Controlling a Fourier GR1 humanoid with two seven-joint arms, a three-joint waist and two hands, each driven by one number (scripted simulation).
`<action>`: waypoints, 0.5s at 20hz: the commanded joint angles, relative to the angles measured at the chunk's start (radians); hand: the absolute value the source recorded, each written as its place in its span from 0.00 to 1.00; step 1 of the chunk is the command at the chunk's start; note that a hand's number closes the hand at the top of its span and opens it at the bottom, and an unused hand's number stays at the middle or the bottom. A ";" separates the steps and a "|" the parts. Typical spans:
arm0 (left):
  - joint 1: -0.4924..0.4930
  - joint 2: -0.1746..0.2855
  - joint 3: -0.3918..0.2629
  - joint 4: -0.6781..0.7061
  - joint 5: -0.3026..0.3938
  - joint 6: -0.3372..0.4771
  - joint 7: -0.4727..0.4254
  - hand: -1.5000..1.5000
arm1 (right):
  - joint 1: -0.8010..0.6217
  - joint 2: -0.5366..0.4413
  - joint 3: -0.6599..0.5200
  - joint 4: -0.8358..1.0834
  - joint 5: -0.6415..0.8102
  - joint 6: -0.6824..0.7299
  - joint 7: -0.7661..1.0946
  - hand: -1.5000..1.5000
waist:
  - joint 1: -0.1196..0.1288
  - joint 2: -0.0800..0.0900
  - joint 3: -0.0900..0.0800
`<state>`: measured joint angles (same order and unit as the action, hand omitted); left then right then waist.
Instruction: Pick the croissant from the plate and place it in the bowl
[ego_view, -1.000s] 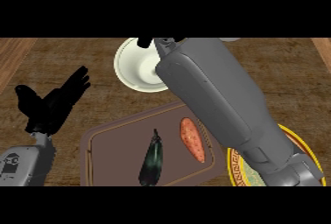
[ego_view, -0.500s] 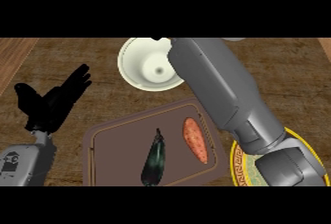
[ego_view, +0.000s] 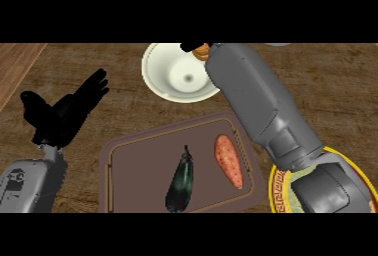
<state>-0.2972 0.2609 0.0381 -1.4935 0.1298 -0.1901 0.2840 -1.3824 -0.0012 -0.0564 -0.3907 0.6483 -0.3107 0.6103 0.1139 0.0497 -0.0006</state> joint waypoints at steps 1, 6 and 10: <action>-0.034 -0.007 -0.005 0.006 0.009 -0.008 0.006 0.50 | 0.016 0.001 -0.099 0.035 -0.099 -0.089 -0.051 0.00 | 0.021 0.011 0.001; -0.066 -0.014 -0.002 0.020 0.006 0.004 0.017 0.50 | 0.030 0.001 -0.138 0.048 -0.123 -0.158 -0.207 0.00 | 0.017 0.016 0.001; -0.042 -0.025 -0.023 0.011 -0.011 0.009 0.019 0.50 | 0.004 -0.028 -0.151 0.071 -0.111 -0.230 -0.256 0.00 | 0.022 0.008 0.000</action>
<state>-0.3359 0.2382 0.0218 -1.4797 0.1198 -0.1791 0.2920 -1.3685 -0.0096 -0.1889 -0.3392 0.5379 -0.4828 0.4150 0.1354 0.0610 -0.0002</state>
